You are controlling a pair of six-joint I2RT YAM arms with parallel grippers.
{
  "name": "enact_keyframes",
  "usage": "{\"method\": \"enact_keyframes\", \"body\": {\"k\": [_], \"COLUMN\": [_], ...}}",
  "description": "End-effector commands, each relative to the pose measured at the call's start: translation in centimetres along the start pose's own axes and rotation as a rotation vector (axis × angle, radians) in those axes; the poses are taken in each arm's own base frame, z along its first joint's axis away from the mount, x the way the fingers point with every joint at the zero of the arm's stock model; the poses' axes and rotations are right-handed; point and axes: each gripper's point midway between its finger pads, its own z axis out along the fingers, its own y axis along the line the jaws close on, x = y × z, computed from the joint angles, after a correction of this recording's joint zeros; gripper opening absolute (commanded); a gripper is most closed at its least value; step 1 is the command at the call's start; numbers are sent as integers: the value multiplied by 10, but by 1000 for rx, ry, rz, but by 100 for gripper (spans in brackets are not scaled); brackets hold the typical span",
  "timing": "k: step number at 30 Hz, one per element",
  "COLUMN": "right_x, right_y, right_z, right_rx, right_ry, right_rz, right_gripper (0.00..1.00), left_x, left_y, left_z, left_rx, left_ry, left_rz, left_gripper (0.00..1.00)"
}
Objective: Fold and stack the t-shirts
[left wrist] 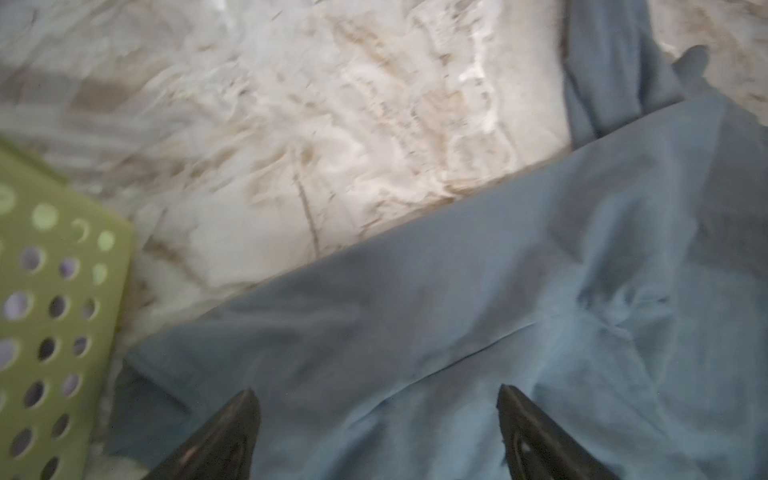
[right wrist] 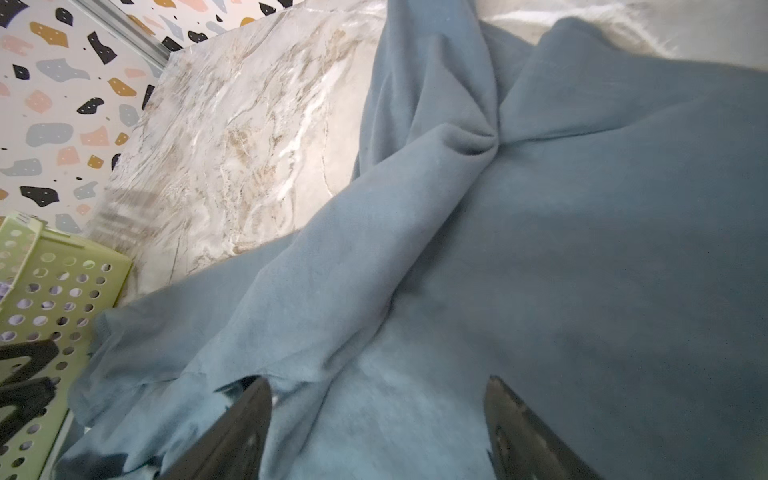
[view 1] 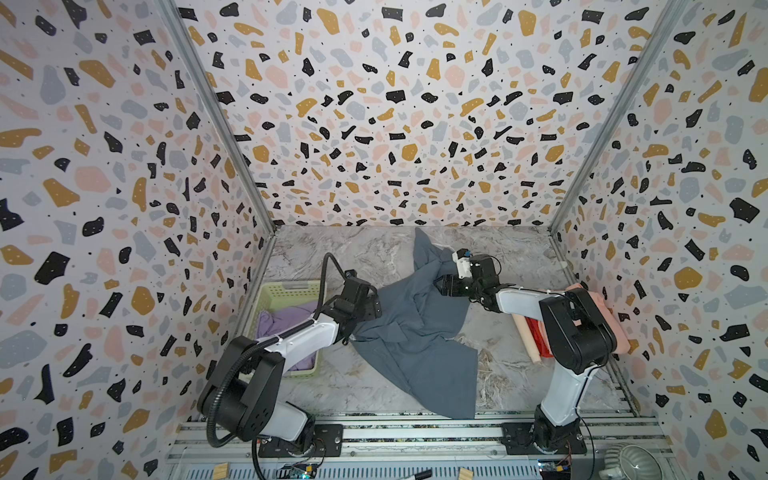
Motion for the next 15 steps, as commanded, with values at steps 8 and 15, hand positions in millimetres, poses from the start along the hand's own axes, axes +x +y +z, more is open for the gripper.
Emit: {"method": "enact_keyframes", "body": {"k": [8,15], "right_x": [9,31], "right_y": [-23,-45], "right_z": [22,9], "right_rx": [64,117], "right_ry": [27,60], "right_rz": [111,176], "right_gripper": [79,79], "left_x": [11,-20], "left_y": [99,138], "left_z": [0,-14], "left_rx": [-331,-491], "left_ry": [-14,-78], "left_rz": [-99,-55], "left_gripper": [91,90]}}
